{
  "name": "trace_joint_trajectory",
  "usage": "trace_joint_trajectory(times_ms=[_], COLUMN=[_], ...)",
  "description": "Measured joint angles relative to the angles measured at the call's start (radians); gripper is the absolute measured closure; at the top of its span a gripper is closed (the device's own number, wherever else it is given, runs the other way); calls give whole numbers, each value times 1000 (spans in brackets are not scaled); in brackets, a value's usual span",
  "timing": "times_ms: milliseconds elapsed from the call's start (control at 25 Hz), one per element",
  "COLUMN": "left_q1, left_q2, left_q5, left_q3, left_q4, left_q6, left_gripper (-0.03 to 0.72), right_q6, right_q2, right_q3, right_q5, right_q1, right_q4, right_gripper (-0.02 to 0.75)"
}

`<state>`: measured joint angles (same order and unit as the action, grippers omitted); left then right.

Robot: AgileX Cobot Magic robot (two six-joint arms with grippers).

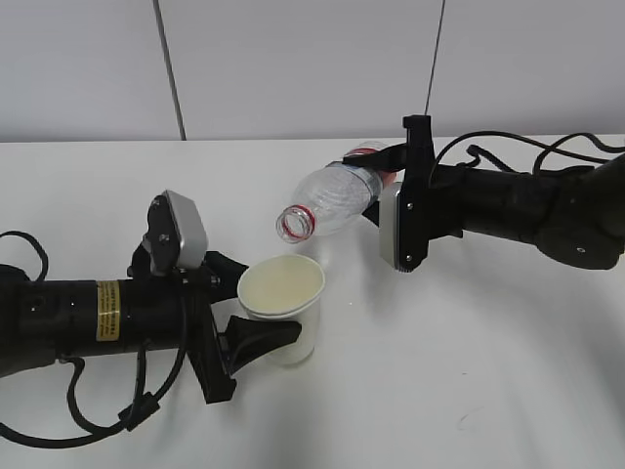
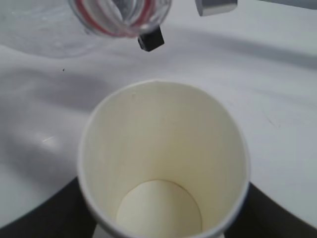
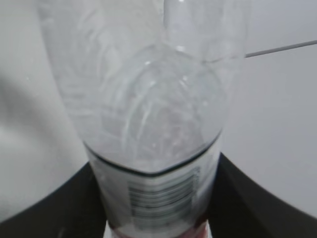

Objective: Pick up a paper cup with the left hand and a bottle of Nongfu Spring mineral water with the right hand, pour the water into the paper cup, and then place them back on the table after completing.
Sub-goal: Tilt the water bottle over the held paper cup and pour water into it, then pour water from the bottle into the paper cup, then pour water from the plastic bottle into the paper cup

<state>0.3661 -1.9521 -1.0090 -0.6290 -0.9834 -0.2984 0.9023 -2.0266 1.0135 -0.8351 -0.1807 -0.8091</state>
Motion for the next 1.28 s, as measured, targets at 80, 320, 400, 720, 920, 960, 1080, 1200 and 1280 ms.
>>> trace_joint_trajectory(times_ms=[80,320,400,720,920,960,1080,1200,1280], left_q1=[0,0,0,0,0,0,0,0,0], left_q2=[0,0,0,0,0,0,0,0,0], left_q5=[16,32,32,32,32,32,32,32,33], left_q3=[-2,-3,-3,-3,-3,-3,-3,-3,-3], left_q4=[-6,-29,-48,-65,-65,-67,-68,-69,-69], left_q6=[-3,-10,-14,-13,-13,-13,-13,-13,-13], left_gripper=[251,251,251,251,251,251,251,251,251], right_q6=[17,71,85,164,206,210,236,255,265], right_q2=[0,0,0,0,0,0,0,0,0], right_q3=[0,0,0,0,0,0,0,0,0], right_q5=[0,0,0,0,0,0,0,-6,-18], right_q1=[0,0,0,0,0,0,0,0,0], right_q4=[0,0,0,-2,-2,-2,-2,-2,-2], right_gripper=[342,342,342,342,343,343,343,343,343])
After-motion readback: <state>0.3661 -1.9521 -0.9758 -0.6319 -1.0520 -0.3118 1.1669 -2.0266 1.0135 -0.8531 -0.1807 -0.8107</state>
